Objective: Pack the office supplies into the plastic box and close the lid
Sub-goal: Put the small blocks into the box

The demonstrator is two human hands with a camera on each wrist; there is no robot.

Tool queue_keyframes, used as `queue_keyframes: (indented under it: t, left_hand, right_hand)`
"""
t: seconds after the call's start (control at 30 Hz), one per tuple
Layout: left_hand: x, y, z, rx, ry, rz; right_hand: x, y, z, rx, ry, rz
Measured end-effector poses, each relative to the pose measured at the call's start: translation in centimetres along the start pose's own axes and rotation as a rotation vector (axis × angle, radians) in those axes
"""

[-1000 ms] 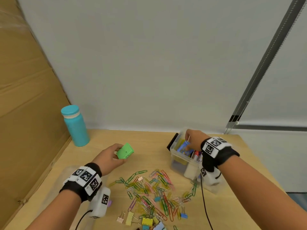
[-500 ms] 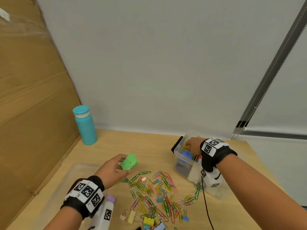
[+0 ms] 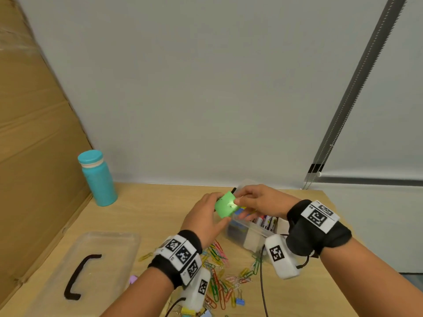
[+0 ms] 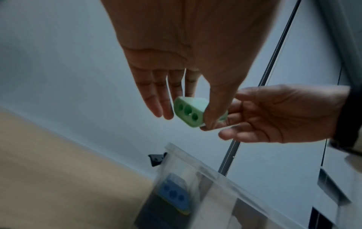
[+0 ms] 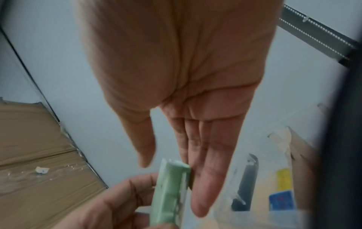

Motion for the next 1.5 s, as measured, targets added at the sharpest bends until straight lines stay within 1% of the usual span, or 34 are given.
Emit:
queue_keyframes:
  t: [0.1, 0.17, 0.2, 0.27, 0.33, 0.37, 0.43, 0.47, 0.57, 0.77, 0.93, 1.0, 1.2, 1.33, 1.5]
  left_hand:
    - [-1.4, 1.6, 1.5, -0.049, 0.02, -0.023]
    - [-2.4, 2.3, 2.4, -0.076, 0.013, -0.029]
    - [-2.9, 2.5, 2.9, -0.081, 0.008, -0.024]
    - [-4.0, 2.2, 4.1, -0.058, -0.02, 0.014]
    - [-5.6, 1.3, 4.9, 0.002, -0.097, 0.075]
    - [-6.6, 0.8, 4.9, 0.032, -0.153, 0.101]
    - [-8.5, -0.1, 4.7, 0.075, -0.242, 0.098]
    - [-9.1, -0.4, 4.6, 0.083, -0.255, 0.077]
    - [-9.7, -0.7, 4.6, 0.079, -0.24, 0.057]
    - [-9.9, -0.9, 4.6, 0.065, -0.239, 0.052]
    - [-10.0, -1.0, 4.7, 0.066, -0.235, 0.058]
    - [-10.1, -1.0, 4.6, 0.065, -0.235, 0.063]
    - [-10.0, -0.9, 4.7, 0.062, -0.239, 0.087]
    - [-9.8, -0.7, 4.7, 0.057, -0.261, 0.109]
    - [-10.0, -0.9, 4.7, 0.067, -0.273, 0.126]
  right_hand:
    - [2.4, 0.1, 0.1, 0.031, 0.116, 0.0]
    - [4.1, 0.2, 0.2, 0.032, 0.182, -0.049]
    - [5.2, 0.1, 0.4, 0.04, 0.237, -0.107]
    - [7.2, -0.3, 1.0, 0.058, 0.368, -0.306]
    - [8.3, -0.7, 1.9, 0.049, 0.462, -0.516]
    - [8.4, -0.6, 2.4, 0.034, 0.48, -0.595]
    - [8.0, 0.0, 4.1, -0.006, 0.473, -0.719]
    - [7.7, 0.5, 5.0, -0.025, 0.454, -0.772]
    - [7.0, 1.5, 7.2, -0.06, 0.416, -0.889]
    - [7.0, 1.9, 8.9, -0.129, 0.415, -0.982]
    - [5.7, 4.0, 10.7, -0.23, 0.244, -1.085]
    - [5.4, 4.9, 11.2, -0.249, 0.194, -1.087]
    - [6.6, 6.0, 11.5, -0.252, 0.199, -1.064]
    - [6.0, 5.8, 11.1, -0.281, 0.164, -1.098]
    - [5.1, 5.7, 10.7, -0.262, 0.125, -1.036]
Point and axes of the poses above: each hand's wrist, its own z-axis towards the middle knuckle, its own x-axis out of the back of the hand, y = z × x, the point moved 9 cm from there along z, towards the middle knuckle, and after that the axes turned 9 degrees about z, right-handed, at the moved point
